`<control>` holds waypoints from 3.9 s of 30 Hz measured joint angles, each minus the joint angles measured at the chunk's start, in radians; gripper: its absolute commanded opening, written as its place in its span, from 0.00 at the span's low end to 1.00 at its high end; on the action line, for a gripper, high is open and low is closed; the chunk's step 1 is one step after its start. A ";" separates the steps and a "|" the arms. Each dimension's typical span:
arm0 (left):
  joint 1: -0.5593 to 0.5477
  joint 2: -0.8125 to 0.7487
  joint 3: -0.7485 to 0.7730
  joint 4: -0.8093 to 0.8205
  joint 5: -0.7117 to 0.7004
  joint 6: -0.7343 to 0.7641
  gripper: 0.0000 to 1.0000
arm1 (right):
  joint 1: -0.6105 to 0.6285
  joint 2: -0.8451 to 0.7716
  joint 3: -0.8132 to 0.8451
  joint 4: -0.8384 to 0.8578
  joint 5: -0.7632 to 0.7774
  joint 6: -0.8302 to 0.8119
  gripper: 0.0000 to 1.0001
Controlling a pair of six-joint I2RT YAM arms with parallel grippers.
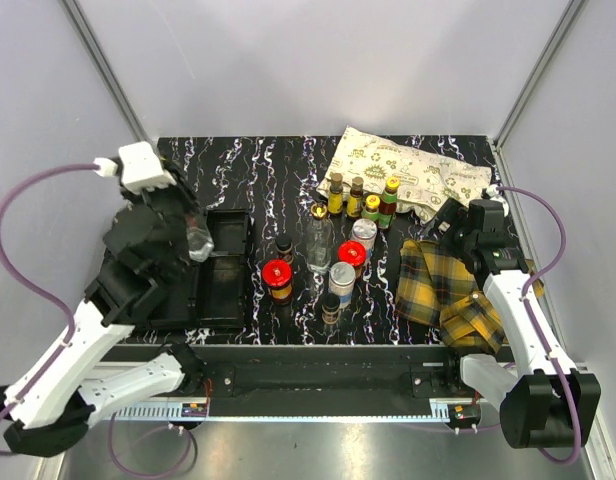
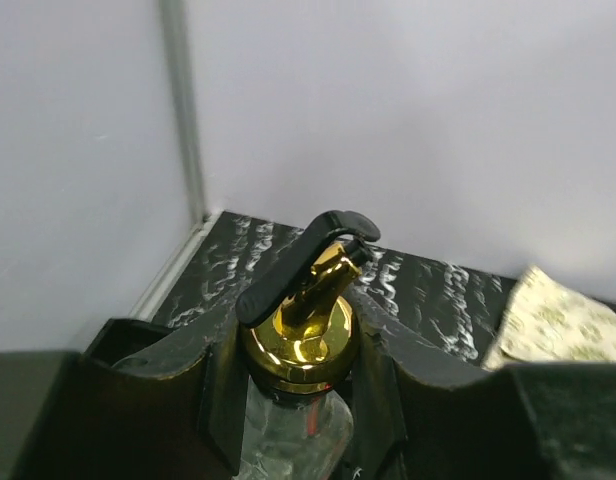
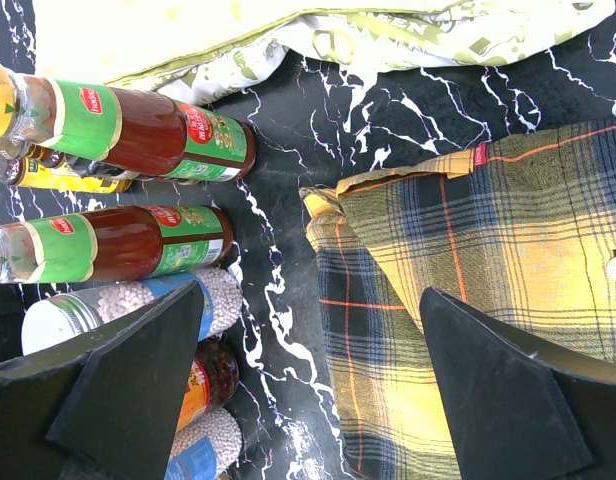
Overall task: Organize the condiment bottles
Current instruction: Place the bottle in the storage box.
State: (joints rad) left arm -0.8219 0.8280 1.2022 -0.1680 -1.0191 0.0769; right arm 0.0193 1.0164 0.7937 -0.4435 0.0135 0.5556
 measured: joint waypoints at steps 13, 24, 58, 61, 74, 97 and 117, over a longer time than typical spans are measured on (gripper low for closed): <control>0.518 0.307 0.194 -0.272 0.310 -0.304 0.00 | 0.000 0.012 0.000 0.000 0.000 0.000 1.00; 0.851 0.321 0.154 -0.271 0.432 -0.419 0.00 | 0.000 0.042 0.000 0.000 0.000 0.004 1.00; 1.172 0.462 0.000 -0.013 0.623 -0.416 0.00 | 0.000 0.098 0.005 0.004 -0.043 0.080 1.00; 1.172 0.468 0.000 0.009 0.634 -0.403 0.00 | 0.000 0.098 0.005 0.004 -0.043 0.087 1.00; 1.172 0.397 -0.186 0.040 0.645 -0.387 0.00 | 0.000 0.124 0.002 0.013 -0.061 0.105 1.00; 1.161 0.335 -0.240 0.043 0.672 -0.387 0.41 | 0.000 0.127 -0.027 0.031 -0.072 0.110 1.00; 1.140 0.420 -0.156 -0.011 0.682 -0.373 0.99 | 0.000 0.114 -0.027 0.031 -0.084 0.124 1.00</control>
State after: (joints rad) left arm 0.3180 1.2476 1.0462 -0.1791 -0.3367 -0.2966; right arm 0.0193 1.1305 0.7662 -0.4122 -0.0708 0.6796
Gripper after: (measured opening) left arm 0.979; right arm 0.994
